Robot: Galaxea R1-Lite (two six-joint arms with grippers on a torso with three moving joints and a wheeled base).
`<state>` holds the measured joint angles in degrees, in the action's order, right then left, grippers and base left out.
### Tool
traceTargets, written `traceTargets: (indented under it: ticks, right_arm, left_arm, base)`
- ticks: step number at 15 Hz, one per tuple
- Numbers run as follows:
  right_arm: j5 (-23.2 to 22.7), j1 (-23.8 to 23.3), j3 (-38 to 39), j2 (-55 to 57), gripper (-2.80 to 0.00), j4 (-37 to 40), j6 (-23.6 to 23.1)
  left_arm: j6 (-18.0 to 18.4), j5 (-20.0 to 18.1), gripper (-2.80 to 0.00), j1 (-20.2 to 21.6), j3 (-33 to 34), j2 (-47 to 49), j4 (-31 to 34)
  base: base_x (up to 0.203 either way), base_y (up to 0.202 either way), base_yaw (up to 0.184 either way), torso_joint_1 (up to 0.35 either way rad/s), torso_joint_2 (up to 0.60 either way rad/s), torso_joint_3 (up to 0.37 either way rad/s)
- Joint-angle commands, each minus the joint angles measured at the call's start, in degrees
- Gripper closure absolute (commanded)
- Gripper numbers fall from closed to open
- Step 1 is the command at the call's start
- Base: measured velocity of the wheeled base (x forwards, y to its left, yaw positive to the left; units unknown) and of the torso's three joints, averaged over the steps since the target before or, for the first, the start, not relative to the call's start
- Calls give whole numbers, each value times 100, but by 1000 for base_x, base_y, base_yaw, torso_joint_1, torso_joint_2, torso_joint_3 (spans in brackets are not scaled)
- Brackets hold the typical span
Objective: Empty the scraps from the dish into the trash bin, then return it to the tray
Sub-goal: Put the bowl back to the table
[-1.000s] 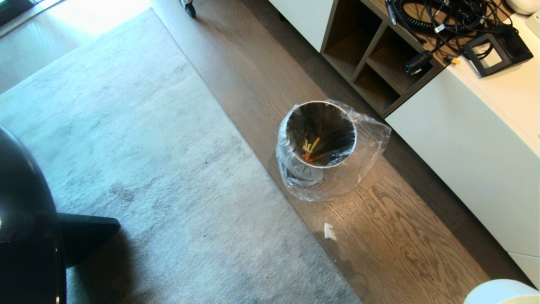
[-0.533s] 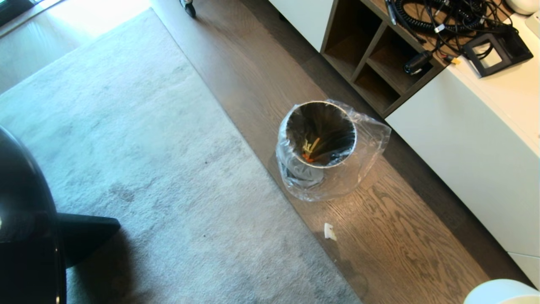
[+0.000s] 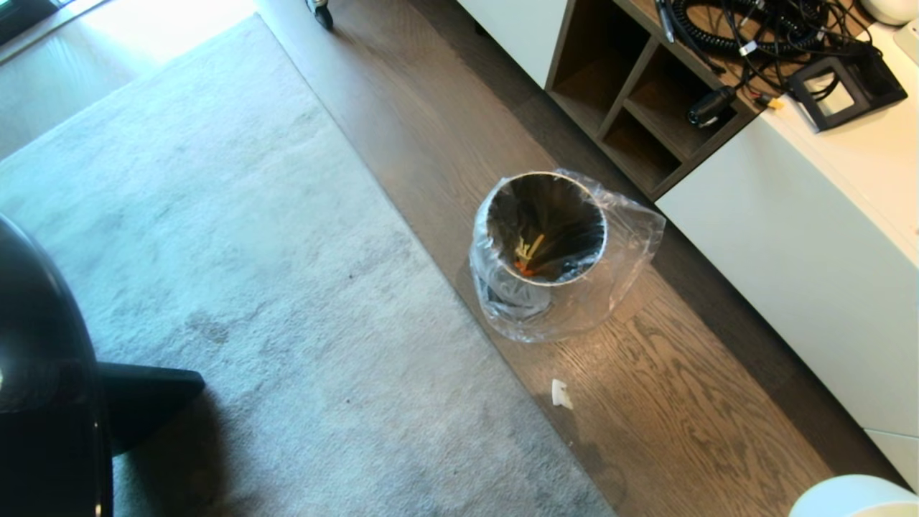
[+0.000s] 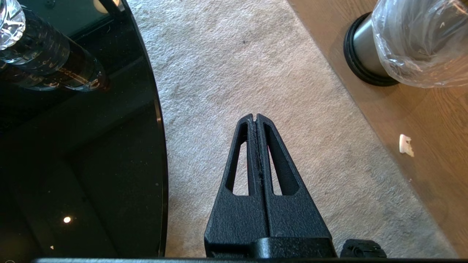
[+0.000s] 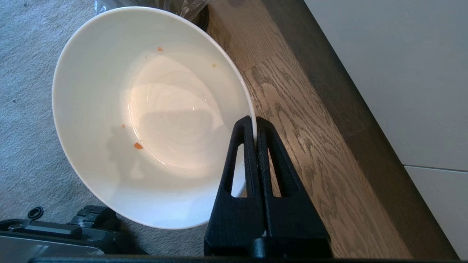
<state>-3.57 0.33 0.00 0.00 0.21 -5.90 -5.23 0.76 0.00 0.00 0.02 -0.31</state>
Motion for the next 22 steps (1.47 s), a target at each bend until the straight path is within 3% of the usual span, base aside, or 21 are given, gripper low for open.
traceTargets:
  ticks: [1,10,22]
  right_arm:
    - [-3,2,0,9,0,-3,-8]
    - [-3,2,0,9,0,-3,-8]
    - [-3,2,0,9,0,-2,-8]
  left_arm:
    - [0,3,0,0,0,-2,-4]
    - [4,3,0,0,0,-2,-4]
    - [-4,3,0,0,0,-2,-4]
  base:
    - [0,0,0,0,0,0]
    - [0,0,0,0,0,3]
    - [0,0,0,3,2,185]
